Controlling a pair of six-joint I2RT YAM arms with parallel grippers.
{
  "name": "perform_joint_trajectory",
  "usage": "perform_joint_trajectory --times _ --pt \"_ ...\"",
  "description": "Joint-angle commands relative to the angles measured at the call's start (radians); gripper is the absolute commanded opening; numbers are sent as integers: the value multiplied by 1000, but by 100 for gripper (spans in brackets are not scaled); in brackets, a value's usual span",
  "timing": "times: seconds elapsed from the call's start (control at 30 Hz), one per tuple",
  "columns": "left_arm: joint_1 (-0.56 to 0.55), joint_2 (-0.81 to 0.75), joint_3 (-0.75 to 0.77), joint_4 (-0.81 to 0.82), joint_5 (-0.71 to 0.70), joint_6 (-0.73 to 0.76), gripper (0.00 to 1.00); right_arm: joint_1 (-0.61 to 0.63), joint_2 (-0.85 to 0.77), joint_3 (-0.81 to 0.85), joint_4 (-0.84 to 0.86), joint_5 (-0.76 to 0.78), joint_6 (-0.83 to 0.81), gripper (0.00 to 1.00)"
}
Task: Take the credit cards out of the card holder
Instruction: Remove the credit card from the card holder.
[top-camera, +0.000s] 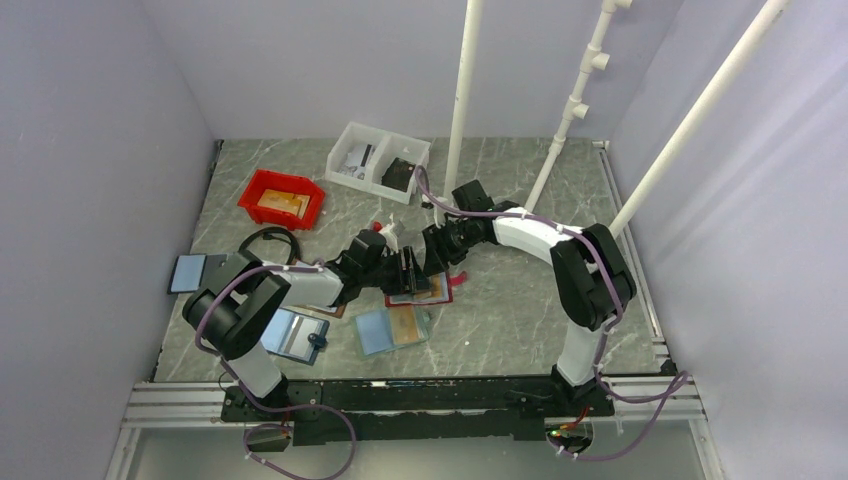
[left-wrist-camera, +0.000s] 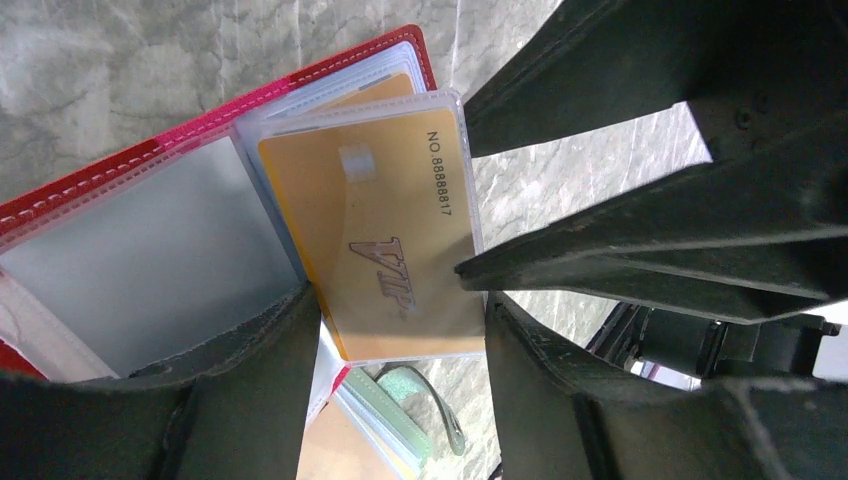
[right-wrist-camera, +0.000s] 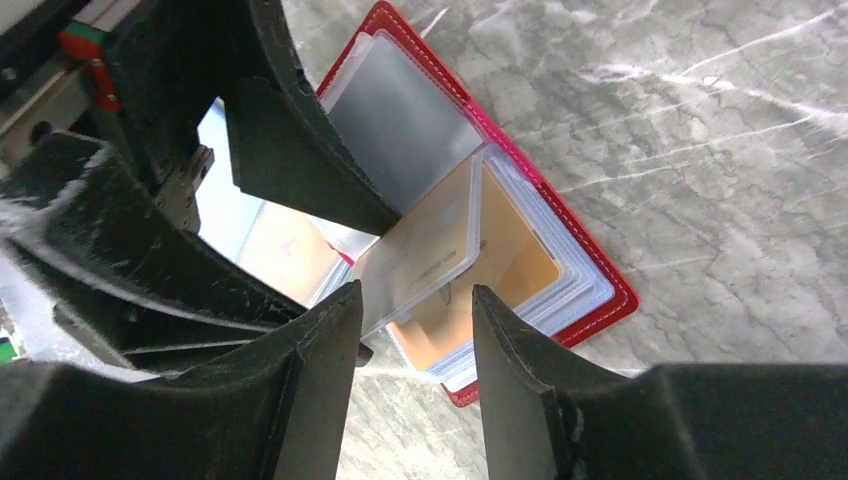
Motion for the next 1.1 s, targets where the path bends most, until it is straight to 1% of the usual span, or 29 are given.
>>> perform_joint_trajectory --times 0.0,0.07,0.13,0.2,0.3,0.4,0.6,0.9,1.07 --pt "-2 13 -7 43 42 -13 56 3 14 22 31 -13 40 45" --pt "-3 15 -10 57 50 -17 56 4 18 20 32 -23 45 41" --pt "-2 17 -14 69 58 -23 58 6 23 18 35 -41 51 31" --pt "-1 10 -17 75 58 -27 62 6 31 20 32 -57 52 20" --pt "1 -13 -34 88 54 -34 68 3 29 18 31 -61 50 8" --pt "17 -36 -69 126 65 -46 70 -1 23 24 17 -70 27 2" --pt "74 -65 -150 256 119 -92 68 -27 38 31 -7 -126 -28 0" --pt "91 -83 -165 313 110 -53 66 -77 -9 12 -1 -257 -51 0" --pt "92 -47 -145 413 138 -62 62 -88 -3 7 5 -214 -40 0"
